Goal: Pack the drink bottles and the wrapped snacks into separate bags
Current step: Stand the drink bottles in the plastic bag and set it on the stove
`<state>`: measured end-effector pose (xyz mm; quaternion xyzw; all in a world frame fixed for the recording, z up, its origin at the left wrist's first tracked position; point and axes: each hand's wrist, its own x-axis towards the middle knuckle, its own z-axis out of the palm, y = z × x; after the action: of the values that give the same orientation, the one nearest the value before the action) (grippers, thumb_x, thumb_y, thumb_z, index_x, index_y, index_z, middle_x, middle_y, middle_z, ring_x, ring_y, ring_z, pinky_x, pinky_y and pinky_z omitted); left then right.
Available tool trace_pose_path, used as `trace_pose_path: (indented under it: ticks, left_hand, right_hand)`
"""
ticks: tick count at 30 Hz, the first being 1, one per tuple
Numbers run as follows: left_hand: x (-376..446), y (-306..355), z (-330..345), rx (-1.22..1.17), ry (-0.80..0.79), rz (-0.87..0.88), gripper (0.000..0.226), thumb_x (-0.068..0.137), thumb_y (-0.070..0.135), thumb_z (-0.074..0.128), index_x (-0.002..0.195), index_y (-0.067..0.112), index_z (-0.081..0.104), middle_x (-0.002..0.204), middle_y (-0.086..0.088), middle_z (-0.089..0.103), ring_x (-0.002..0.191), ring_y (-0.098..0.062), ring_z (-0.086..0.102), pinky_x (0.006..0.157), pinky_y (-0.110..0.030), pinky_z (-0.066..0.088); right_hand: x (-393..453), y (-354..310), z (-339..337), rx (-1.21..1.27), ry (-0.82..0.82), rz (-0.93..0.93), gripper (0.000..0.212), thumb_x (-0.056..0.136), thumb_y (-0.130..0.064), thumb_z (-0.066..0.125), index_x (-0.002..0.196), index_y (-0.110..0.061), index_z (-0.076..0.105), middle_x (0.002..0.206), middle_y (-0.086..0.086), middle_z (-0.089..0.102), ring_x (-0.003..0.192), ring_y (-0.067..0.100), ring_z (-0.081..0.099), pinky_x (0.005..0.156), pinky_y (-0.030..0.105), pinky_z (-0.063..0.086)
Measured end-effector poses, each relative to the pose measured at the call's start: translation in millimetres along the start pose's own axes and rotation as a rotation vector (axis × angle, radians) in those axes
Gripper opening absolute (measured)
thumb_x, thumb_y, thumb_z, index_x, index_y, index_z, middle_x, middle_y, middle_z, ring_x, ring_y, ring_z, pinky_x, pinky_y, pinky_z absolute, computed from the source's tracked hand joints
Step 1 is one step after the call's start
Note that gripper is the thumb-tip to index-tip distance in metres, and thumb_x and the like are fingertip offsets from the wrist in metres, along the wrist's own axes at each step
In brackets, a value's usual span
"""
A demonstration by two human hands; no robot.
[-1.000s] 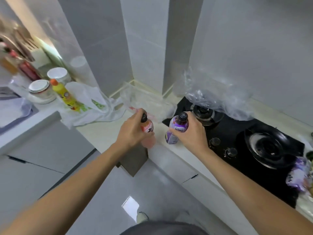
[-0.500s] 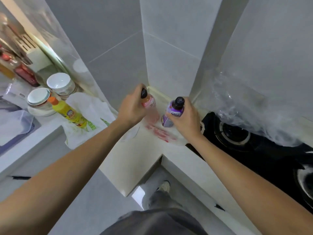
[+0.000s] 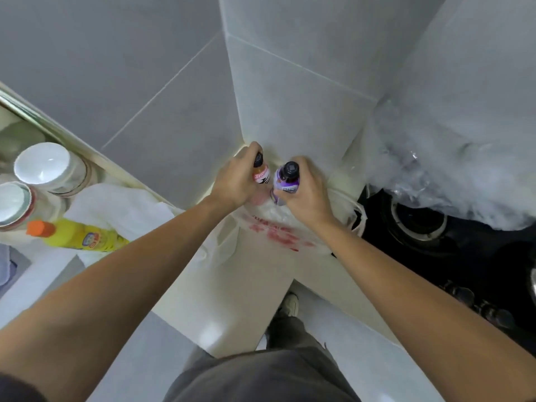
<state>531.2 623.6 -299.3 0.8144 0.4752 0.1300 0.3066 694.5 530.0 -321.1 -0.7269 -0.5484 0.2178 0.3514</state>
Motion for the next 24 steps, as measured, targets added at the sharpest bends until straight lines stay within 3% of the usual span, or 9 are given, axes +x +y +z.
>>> trace_pose_path:
  ticks: [5,9,11,18,21,24]
  left_hand:
    - [17.2,-3.0,-6.5,-0.021,-0.010,0.080,0.058,0.069,0.017,0.086,0.104,0.020,0.040,0.095,-0.003,0.054,0.081,-0.030,0.053,0.070,-0.051,0.051]
    - [26.2,-7.2,-11.1,-0.014,-0.019,0.088,0.057,0.070,0.010,0.085,0.104,0.018,0.040,0.098,-0.001,0.051,0.082,-0.025,0.051,0.065,-0.033,0.035]
    - [25.9,-7.7,-14.8,-0.003,-0.027,0.109,0.056,0.070,0.008,0.084,0.104,0.020,0.040,0.098,0.000,0.050,0.082,-0.024,0.050,0.067,-0.031,0.033]
    - [13.4,-1.9,-34.1,0.185,-0.032,0.216,0.064,0.074,0.019,0.079,0.128,0.020,0.045,0.120,-0.006,0.053,0.107,-0.031,0.055,0.077,-0.043,0.051]
    - [-2.2,6.9,-47.0,0.303,0.063,0.382,0.057,0.080,0.028,0.070,0.132,0.015,0.050,0.128,-0.008,0.053,0.118,-0.031,0.051,0.086,-0.041,0.047]
    - [-24.1,21.9,-53.1,0.365,0.135,0.575,0.049,0.083,0.035,0.062,0.124,0.009,0.054,0.123,-0.010,0.053,0.117,-0.032,0.048,0.092,-0.039,0.043]
  right_hand:
    - [15.0,-8.1,8.0,-0.058,0.040,0.032,0.058,0.065,-0.020,0.091,0.110,-0.018,0.054,0.106,-0.005,0.056,0.095,0.015,0.056,0.078,0.037,0.051]
    - [21.3,-12.0,13.5,-0.067,0.041,0.092,0.060,0.066,-0.021,0.091,0.111,-0.016,0.052,0.110,-0.002,0.056,0.096,0.021,0.059,0.078,0.041,0.052]
    - [20.5,-15.9,13.3,-0.075,0.036,0.120,0.062,0.068,-0.022,0.091,0.115,-0.016,0.051,0.114,-0.001,0.057,0.098,0.023,0.060,0.079,0.041,0.052]
    - [5.2,-36.8,0.2,-0.117,0.096,0.138,0.065,0.079,-0.034,0.083,0.134,-0.021,0.051,0.131,0.000,0.057,0.115,0.023,0.059,0.090,0.037,0.051]
    - [-15.2,-46.6,-13.7,-0.250,0.100,0.115,0.066,0.083,-0.031,0.080,0.140,-0.018,0.048,0.134,0.004,0.056,0.122,0.026,0.054,0.094,0.043,0.051]
    - [-49.5,-53.0,-34.5,-0.394,0.133,0.109,0.065,0.088,-0.033,0.076,0.144,-0.014,0.047,0.138,0.007,0.054,0.123,0.029,0.052,0.088,0.043,0.053]
